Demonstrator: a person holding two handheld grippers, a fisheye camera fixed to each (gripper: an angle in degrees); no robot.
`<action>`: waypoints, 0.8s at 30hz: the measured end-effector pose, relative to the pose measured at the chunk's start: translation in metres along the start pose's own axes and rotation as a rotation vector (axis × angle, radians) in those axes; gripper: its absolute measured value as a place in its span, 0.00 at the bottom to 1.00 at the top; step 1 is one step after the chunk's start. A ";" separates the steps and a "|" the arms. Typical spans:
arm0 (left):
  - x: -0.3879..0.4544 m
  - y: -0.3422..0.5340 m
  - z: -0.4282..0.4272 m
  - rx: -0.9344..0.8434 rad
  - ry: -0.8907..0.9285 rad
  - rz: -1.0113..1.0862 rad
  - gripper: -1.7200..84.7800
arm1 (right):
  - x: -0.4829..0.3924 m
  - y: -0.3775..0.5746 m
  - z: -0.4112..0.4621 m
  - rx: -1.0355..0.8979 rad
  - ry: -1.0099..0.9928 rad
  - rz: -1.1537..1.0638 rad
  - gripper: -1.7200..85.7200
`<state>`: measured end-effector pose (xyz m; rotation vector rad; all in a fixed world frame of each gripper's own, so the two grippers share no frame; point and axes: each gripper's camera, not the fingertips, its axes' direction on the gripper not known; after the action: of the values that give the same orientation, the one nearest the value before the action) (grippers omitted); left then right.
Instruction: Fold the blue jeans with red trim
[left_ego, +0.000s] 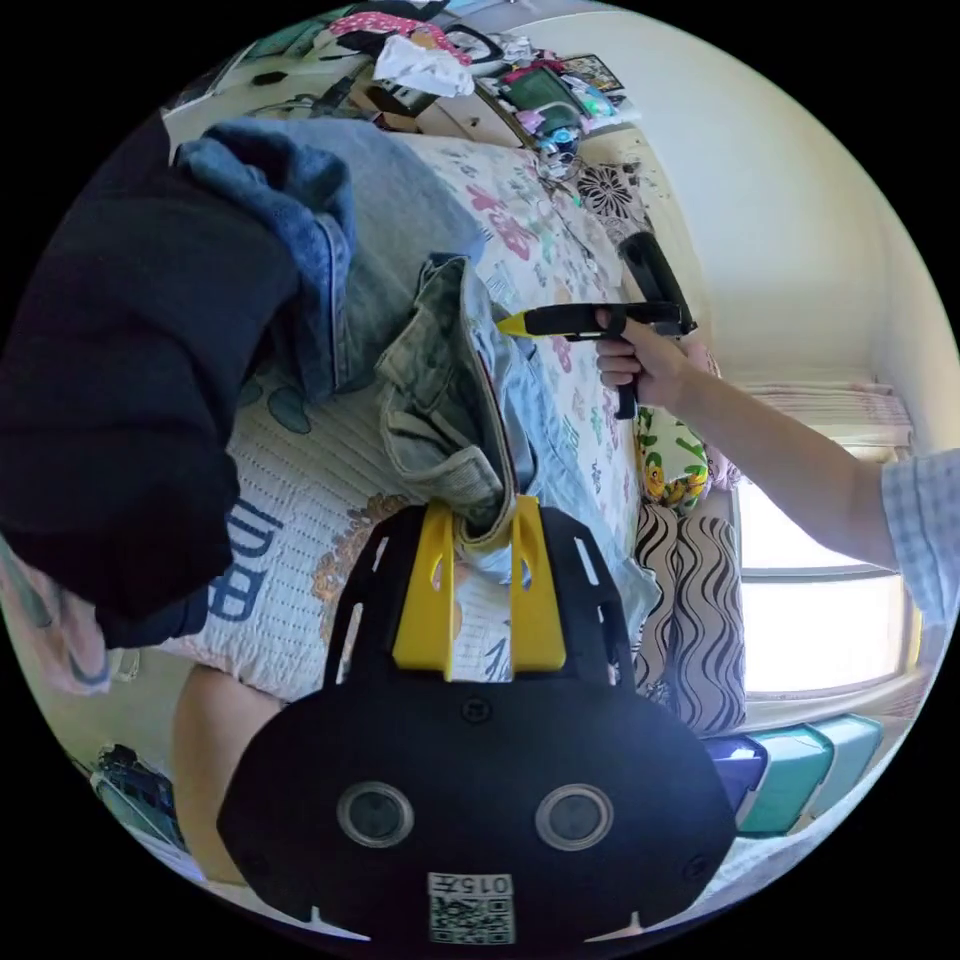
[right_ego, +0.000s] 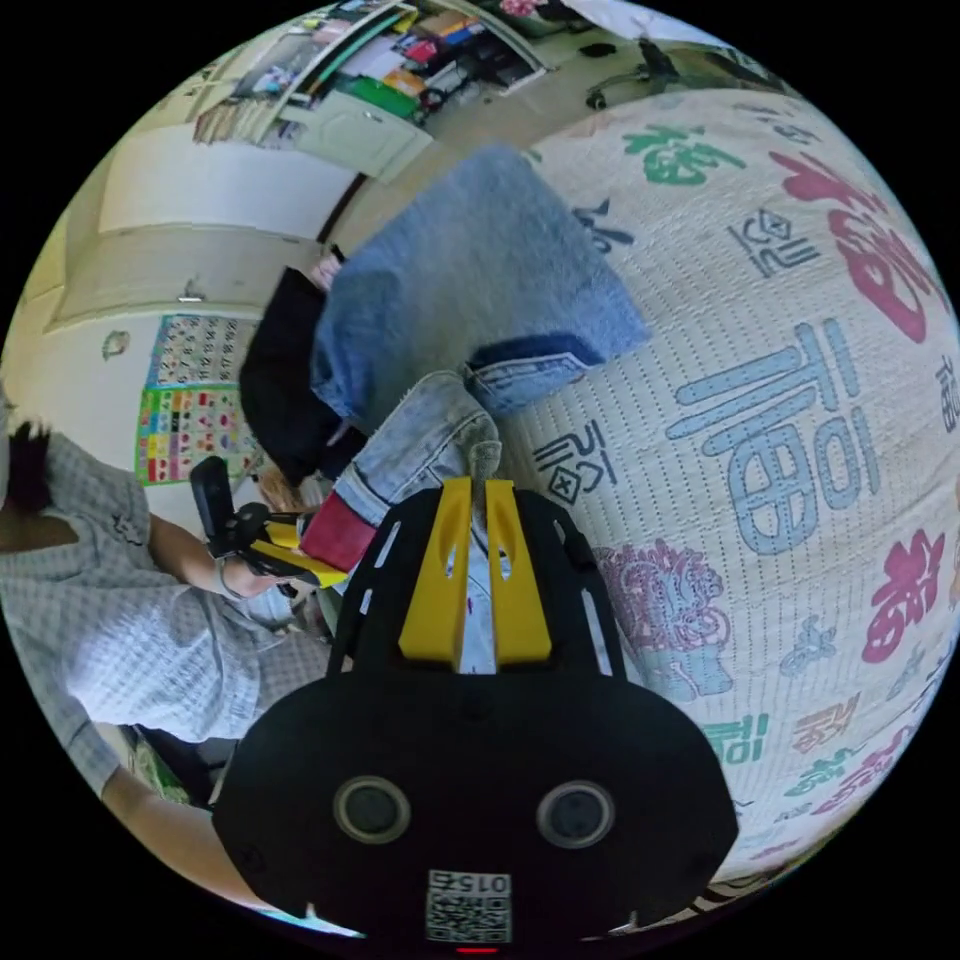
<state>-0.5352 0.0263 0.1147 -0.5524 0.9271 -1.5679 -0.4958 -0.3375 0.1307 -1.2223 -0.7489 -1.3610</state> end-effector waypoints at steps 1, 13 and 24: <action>0.006 -0.004 -0.008 0.007 -0.002 0.032 0.12 | -0.006 -0.003 -0.016 0.025 -0.016 -0.010 0.05; -0.035 0.024 0.010 -0.265 -0.122 -0.194 0.13 | -0.065 -0.100 0.013 -0.390 -0.312 -0.267 0.03; -0.056 0.033 -0.011 -0.187 -0.008 -0.296 0.16 | -0.135 -0.158 0.054 -0.514 -0.032 -0.516 0.04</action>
<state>-0.5127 0.0829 0.0896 -0.8594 1.0268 -1.7493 -0.6525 -0.2153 0.0499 -1.5101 -0.7958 -2.0516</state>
